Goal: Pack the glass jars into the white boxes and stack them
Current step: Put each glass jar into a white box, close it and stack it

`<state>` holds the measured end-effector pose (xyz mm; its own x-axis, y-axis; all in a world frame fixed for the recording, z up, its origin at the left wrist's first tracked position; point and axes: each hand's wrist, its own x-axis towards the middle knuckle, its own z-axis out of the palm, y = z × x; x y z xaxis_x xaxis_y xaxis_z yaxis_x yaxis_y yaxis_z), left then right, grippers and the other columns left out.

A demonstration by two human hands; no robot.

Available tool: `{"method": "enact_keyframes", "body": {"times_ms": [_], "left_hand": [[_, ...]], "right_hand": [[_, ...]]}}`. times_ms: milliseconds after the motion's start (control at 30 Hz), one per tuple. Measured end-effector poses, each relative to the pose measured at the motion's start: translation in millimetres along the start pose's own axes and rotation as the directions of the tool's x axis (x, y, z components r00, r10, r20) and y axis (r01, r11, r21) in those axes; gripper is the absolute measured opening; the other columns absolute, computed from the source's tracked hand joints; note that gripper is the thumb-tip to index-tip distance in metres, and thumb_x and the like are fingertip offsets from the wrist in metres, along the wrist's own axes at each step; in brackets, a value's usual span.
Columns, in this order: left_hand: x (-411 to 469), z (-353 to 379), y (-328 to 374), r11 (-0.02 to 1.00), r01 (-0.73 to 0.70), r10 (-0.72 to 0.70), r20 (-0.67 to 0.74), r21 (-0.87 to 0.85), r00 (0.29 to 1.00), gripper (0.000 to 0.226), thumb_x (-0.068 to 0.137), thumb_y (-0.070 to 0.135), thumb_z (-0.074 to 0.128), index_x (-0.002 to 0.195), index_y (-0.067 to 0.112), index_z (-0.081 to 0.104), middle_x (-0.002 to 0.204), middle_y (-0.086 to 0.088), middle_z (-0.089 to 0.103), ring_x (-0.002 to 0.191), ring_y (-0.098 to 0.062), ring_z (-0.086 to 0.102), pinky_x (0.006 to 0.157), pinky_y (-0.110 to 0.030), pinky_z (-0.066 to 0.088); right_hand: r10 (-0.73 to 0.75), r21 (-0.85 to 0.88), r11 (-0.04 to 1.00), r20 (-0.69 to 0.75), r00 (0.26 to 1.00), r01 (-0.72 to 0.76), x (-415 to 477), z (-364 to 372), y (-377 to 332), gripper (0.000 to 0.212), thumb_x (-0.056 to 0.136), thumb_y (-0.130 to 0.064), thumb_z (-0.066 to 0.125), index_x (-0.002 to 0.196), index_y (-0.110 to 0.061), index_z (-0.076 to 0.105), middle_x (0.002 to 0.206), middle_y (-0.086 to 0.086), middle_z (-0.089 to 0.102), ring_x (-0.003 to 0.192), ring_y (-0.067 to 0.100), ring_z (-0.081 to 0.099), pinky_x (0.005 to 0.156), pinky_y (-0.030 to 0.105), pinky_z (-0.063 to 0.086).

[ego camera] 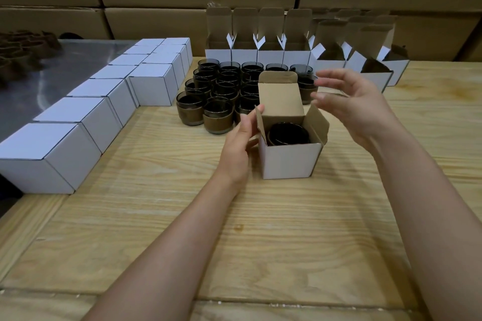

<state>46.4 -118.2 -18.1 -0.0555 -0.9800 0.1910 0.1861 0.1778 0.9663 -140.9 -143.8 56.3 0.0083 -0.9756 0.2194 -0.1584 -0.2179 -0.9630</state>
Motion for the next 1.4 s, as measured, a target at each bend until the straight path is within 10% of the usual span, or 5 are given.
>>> {"method": "enact_keyframes", "body": {"times_ms": [300,500,667,867,1400], "left_hand": [[2.9,1.4,-6.5,0.998,-0.058,0.058,-0.013,0.034,0.998,0.062,0.091,0.012,0.060,0.145,0.024,0.032,0.109,0.010,0.070,0.105,-0.006,0.064,0.086,-0.022,0.050],[-0.2,6.4,-0.4,0.984,-0.125,0.128,-0.020,0.125,0.992,0.030,0.095,0.005,0.051,0.114,0.028,0.052,0.102,0.001,0.064,0.088,0.002,0.061,0.075,-0.014,0.047],[-1.7,7.4,1.4,0.983,-0.135,0.139,-0.032,0.125,0.990,0.022,0.097,0.005,0.049,0.114,0.020,0.051,0.097,0.001,0.062,0.084,0.002,0.059,0.074,-0.015,0.048],[-3.2,10.9,4.2,0.996,-0.054,0.058,-0.056,0.076,0.997,0.019,0.101,0.011,0.044,0.107,0.025,0.054,0.104,0.000,0.063,0.093,-0.014,0.058,0.076,-0.033,0.047],[-5.7,10.9,10.5,1.000,0.020,-0.020,-0.038,0.004,0.999,0.018,0.101,0.020,0.041,0.113,0.017,0.054,0.114,-0.005,0.058,0.091,-0.009,0.054,0.070,-0.015,0.046]], "right_hand": [[0.008,0.073,0.997,0.071,0.997,-0.013,-8.7,36.1,26.0,0.078,0.084,0.001,0.066,0.147,-0.021,0.027,0.129,0.001,0.055,0.111,0.015,0.059,0.094,0.032,0.051],[-0.166,0.267,0.953,0.072,0.983,0.142,-17.5,34.7,30.4,0.019,0.079,-0.020,0.074,0.093,-0.023,0.063,0.087,-0.011,0.068,0.090,0.010,0.064,0.080,0.027,0.050],[-0.157,0.271,0.956,0.147,0.977,0.113,-25.0,33.8,31.6,0.043,0.053,-0.067,0.079,0.078,-0.035,0.065,0.092,-0.008,0.065,0.091,0.015,0.059,0.075,0.027,0.049],[-0.215,0.173,0.969,0.255,0.943,0.174,-36.6,25.3,41.8,0.021,0.073,-0.013,0.063,0.081,-0.033,0.065,0.111,-0.004,0.062,0.111,0.012,0.056,0.084,0.030,0.043],[-0.260,0.188,0.957,0.231,0.938,0.219,-38.4,22.5,46.2,0.023,0.071,-0.012,0.070,0.078,-0.034,0.068,0.111,-0.003,0.064,0.113,0.014,0.055,0.085,0.029,0.044]]}}
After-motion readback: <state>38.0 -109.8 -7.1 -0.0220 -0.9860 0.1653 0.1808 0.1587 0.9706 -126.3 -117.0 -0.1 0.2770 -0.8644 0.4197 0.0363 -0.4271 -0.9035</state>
